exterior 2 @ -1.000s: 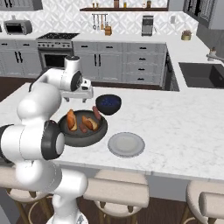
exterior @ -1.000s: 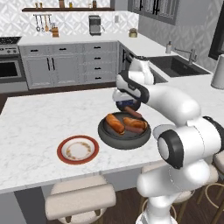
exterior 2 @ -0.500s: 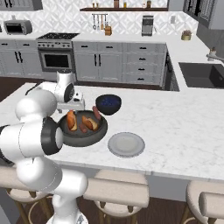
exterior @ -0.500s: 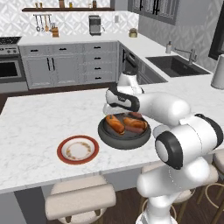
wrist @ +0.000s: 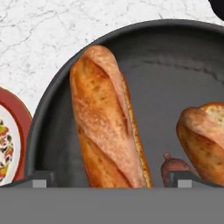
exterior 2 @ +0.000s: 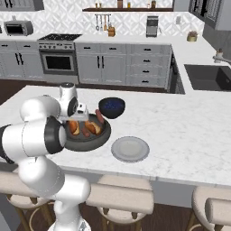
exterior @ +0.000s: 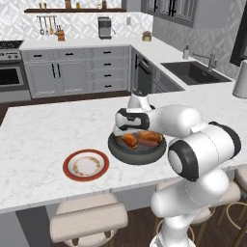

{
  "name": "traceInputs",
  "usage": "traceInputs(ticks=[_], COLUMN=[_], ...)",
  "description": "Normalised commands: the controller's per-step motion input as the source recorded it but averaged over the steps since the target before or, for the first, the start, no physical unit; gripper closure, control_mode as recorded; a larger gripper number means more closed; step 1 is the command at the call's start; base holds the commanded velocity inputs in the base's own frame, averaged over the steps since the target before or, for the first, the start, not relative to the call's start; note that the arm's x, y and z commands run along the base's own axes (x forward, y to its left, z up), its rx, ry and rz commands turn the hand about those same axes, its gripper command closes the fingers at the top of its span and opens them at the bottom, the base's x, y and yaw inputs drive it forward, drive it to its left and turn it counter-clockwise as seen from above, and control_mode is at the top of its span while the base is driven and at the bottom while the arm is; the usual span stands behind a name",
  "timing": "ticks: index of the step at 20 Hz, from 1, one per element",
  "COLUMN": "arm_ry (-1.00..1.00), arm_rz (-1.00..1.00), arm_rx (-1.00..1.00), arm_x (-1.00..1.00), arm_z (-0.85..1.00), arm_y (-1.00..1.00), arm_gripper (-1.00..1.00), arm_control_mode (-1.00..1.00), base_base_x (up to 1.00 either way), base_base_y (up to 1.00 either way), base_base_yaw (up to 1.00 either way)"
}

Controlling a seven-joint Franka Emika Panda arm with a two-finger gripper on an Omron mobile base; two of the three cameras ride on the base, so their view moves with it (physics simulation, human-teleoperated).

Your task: Place one bun and one sausage from the bowl on each plate.

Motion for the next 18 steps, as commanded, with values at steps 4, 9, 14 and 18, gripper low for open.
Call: traceInputs(ticks=[4,9,14,18], arm_ry=[-0.11,-0.04,0.00,0.00], arm_rz=[0.00,0.00,0.00,0.00], arm_rx=[-0.05,0.00,-0.01,-0.05], arm_x=[0.16,0.00,0.00,-0.21], arm_z=[-0.26,-0.18,-0.03,0.16], arm_y=[0.00,0.02,0.18,0.40], arm_gripper=[-1.00,1.00,1.00,1.00], arm_control_mode=[-1.00,-1.00,-1.00,-1.00], base_base_x=[0.00,0.00,0.00,0.00], base_base_y=[0.00,0.00,0.00,0.00], base_base_yaw=[0.00,0.00,0.00,0.00])
